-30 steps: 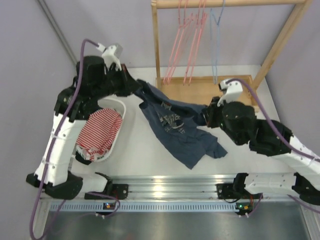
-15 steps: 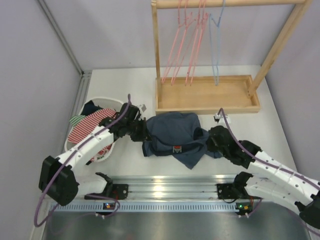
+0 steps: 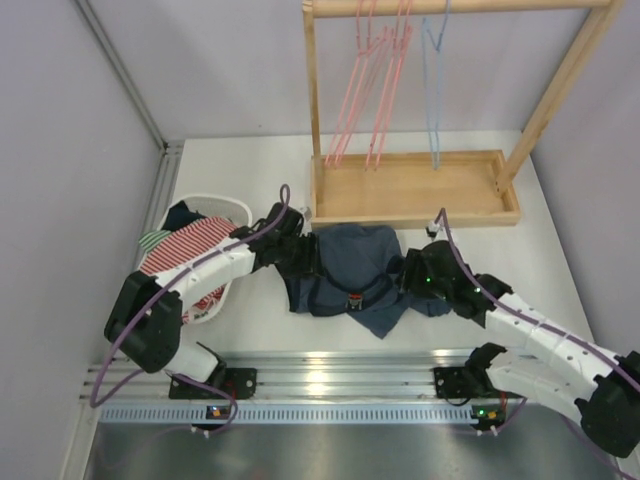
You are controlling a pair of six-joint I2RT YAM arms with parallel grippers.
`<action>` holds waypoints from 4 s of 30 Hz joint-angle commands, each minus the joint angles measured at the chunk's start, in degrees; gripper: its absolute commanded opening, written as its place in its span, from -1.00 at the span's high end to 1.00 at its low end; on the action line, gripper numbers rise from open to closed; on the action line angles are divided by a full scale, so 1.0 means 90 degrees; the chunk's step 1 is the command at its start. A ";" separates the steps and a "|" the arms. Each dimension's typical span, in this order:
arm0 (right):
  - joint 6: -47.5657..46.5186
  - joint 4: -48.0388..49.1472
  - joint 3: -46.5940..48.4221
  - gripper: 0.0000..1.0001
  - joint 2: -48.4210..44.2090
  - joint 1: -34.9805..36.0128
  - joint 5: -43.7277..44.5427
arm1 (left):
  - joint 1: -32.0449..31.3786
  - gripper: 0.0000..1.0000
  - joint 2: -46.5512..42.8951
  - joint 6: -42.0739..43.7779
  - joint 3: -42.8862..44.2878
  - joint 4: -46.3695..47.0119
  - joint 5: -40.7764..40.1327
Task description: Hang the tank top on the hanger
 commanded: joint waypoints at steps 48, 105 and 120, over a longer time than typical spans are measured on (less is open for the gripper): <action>-0.3223 -0.1409 1.0352 -0.17 0.4417 -0.2079 0.0496 | 0.0020 -0.31 -0.3172 0.0126 0.0484 -0.1960 -0.0393; -0.3291 -0.1575 1.0345 1.00 0.3794 -0.2196 0.0281 | 0.0020 -0.26 -0.3211 0.0047 0.0084 -0.1921 -0.0598; -0.2511 -0.2200 0.7122 1.00 0.1099 -0.2245 -0.0695 | 0.0020 -0.26 -0.3201 0.0019 0.0172 -0.1921 -0.0695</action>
